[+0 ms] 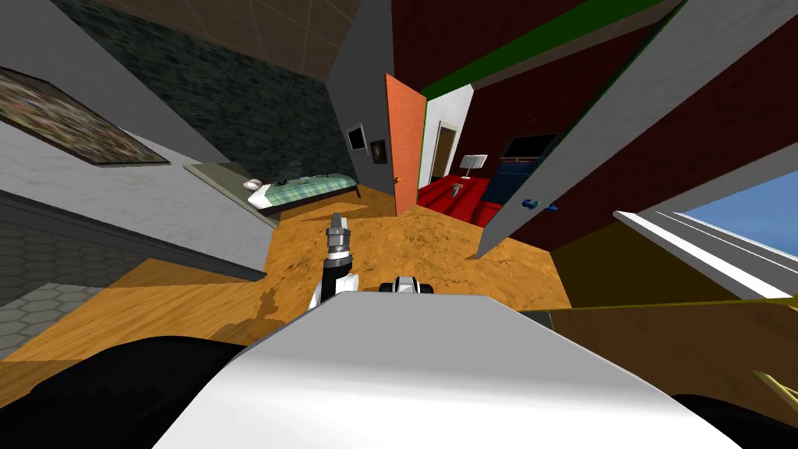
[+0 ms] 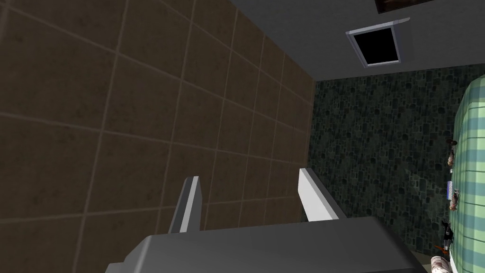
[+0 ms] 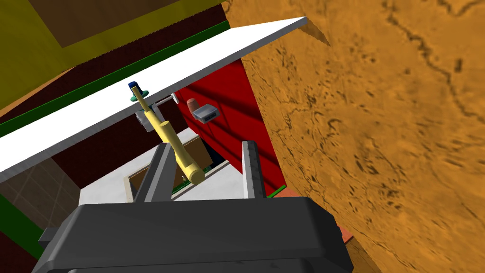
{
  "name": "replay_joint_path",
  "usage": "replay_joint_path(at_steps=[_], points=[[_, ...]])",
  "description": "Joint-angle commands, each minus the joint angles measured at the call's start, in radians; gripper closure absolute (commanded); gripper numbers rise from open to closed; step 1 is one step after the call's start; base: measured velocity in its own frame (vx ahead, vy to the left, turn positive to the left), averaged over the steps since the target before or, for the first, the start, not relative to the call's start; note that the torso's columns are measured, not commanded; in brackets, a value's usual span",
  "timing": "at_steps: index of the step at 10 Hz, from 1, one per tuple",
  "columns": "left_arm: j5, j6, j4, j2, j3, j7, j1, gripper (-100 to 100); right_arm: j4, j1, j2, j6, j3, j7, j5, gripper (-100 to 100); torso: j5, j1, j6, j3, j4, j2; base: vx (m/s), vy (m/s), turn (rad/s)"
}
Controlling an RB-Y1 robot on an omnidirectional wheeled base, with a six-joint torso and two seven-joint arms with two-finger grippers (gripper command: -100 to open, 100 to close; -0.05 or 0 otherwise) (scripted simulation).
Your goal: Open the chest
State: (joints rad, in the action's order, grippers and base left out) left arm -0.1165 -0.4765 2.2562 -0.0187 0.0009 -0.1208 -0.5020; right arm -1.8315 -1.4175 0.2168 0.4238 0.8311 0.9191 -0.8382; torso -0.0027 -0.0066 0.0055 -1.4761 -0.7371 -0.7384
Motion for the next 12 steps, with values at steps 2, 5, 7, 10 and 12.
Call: replay_joint_path(at_steps=[2, 5, 7, 10, 12], points=[[0.000, 0.000, 0.000, 0.000, 0.000, 0.000, 0.000, 0, -0.014, -0.002, -0.008, 0.092, 0.009, 0.062, 0.012, 100, 0.002, -0.003, 0.001, 0.002, -0.001, -0.006, 0.156, -0.108, -0.357], [0.000, 0.000, 0.000, 0.000, 0.000, 0.000, 0.000, 0, -0.031, 0.001, -0.013, 0.181, 0.018, 0.122, 0.025, 100, 0.002, -0.003, 0.000, 0.003, -0.001, -0.006, 0.144, -0.079, -0.347], [0.000, 0.000, 0.000, 0.000, 0.000, 0.000, 0.000, 0, -0.048, 0.004, -0.018, 0.251, 0.026, 0.181, 0.038, 100, 0.002, -0.001, 0.001, 0.004, -0.002, -0.008, 0.159, -0.084, -0.376], [0.000, 0.000, 0.000, 0.000, 0.000, 0.000, 0.000, 0, -0.056, 0.006, -0.021, 0.315, 0.030, 0.211, 0.044, 100, 0.003, 0.001, 0.001, 0.003, -0.002, -0.007, 0.125, -0.056, -0.324], [0.000, 0.000, 0.000, 0.000, 0.000, 0.000, 0.000, 0, -0.064, 0.007, -0.023, 0.360, 0.034, 0.240, 0.050, 100, 0.001, 0.004, 0.002, 0.006, -0.002, -0.009, 0.102, -0.044, -0.259]])
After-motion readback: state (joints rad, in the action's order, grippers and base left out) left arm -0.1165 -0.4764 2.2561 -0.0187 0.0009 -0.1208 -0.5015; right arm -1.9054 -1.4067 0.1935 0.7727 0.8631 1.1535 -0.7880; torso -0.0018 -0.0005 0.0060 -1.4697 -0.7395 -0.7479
